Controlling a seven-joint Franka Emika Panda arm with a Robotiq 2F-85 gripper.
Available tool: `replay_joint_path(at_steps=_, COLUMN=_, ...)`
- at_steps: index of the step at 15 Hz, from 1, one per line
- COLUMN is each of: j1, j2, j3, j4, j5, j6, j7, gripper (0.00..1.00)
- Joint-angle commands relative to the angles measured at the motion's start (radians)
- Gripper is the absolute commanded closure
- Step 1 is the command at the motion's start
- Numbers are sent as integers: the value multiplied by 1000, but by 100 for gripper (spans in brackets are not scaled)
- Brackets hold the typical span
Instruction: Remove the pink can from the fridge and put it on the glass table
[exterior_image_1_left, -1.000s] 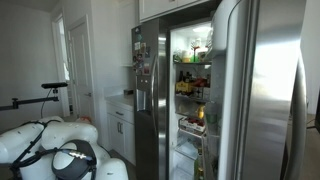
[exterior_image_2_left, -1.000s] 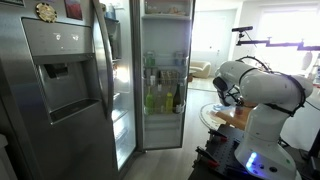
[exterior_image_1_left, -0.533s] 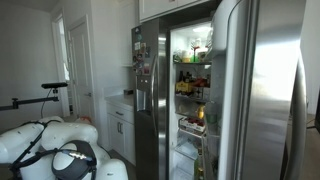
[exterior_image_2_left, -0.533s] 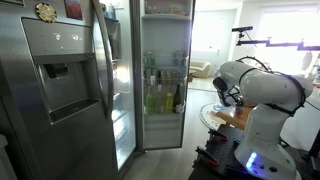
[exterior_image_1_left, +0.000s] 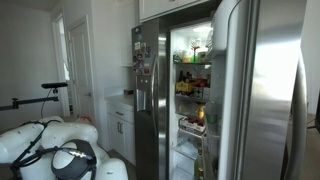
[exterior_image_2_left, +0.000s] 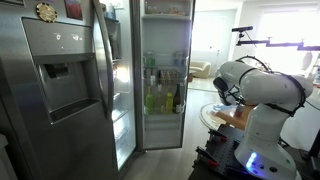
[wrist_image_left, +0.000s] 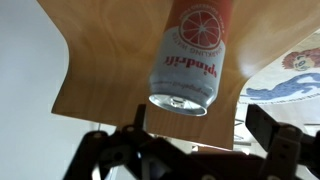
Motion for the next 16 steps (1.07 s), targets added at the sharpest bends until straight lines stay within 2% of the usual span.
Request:
replay_joint_path(at_steps=1, j1=-2, j2=0, j3=-16, j4=15, j5=-15, j6=-5, j7=10, gripper=0)
replay_joint_path(at_steps=3, j1=1, j2=-3, j3=-20, j4=18, j5=36, j6=-13, j7=-38, gripper=0)
replay_joint_path(at_steps=9, j1=1, j2=-133, j3=49, j4=-56, j5=43, j6=-11, j7=-205, gripper=0)
replay_joint_path(at_steps=16, j1=37, j2=-360, j3=146, j4=-236, j5=48, j6=31, j7=-506, gripper=0)
